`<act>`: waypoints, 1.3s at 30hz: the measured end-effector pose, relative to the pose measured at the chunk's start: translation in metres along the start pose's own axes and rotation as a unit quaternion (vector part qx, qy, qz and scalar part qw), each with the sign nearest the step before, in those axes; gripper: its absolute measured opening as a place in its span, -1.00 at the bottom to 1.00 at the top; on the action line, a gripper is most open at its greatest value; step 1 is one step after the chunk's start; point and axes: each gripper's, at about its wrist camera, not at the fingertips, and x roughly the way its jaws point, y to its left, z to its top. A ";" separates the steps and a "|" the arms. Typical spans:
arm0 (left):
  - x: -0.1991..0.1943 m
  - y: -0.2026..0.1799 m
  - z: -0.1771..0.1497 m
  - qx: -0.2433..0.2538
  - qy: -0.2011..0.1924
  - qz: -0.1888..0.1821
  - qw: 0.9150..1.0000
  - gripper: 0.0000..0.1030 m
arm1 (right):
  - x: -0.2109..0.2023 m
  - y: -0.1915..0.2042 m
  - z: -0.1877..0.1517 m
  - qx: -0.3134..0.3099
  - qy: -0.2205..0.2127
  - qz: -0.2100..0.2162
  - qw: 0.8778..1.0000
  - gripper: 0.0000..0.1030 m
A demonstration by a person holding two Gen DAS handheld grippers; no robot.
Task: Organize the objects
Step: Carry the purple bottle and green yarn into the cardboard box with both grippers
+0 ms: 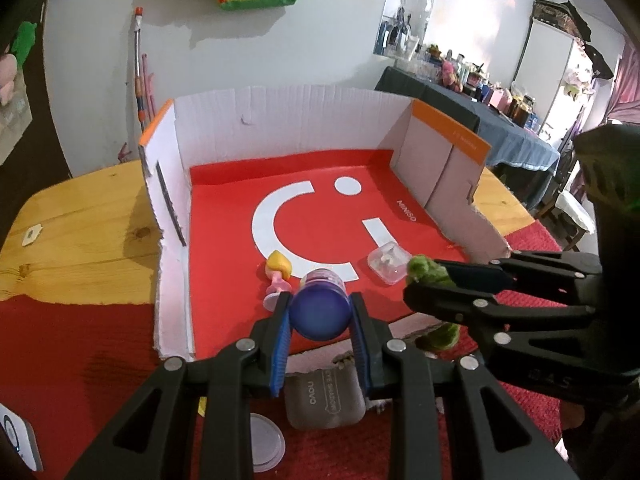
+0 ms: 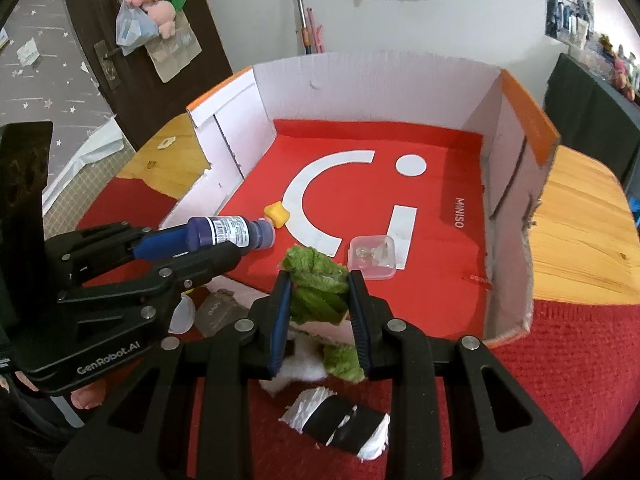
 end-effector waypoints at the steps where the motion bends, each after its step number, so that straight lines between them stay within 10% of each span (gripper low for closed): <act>1: 0.002 0.001 0.000 0.000 0.002 -0.001 1.000 -0.45 | 0.004 -0.001 0.001 0.001 0.006 0.000 1.000 -0.49; 23: 0.030 0.017 0.003 -0.015 0.038 0.004 0.999 -0.44 | 0.042 -0.012 0.010 0.010 0.058 0.023 0.998 -0.49; 39: 0.052 0.028 0.017 -0.027 0.037 0.026 0.999 -0.44 | 0.045 -0.037 0.015 0.037 0.031 -0.048 0.998 -0.49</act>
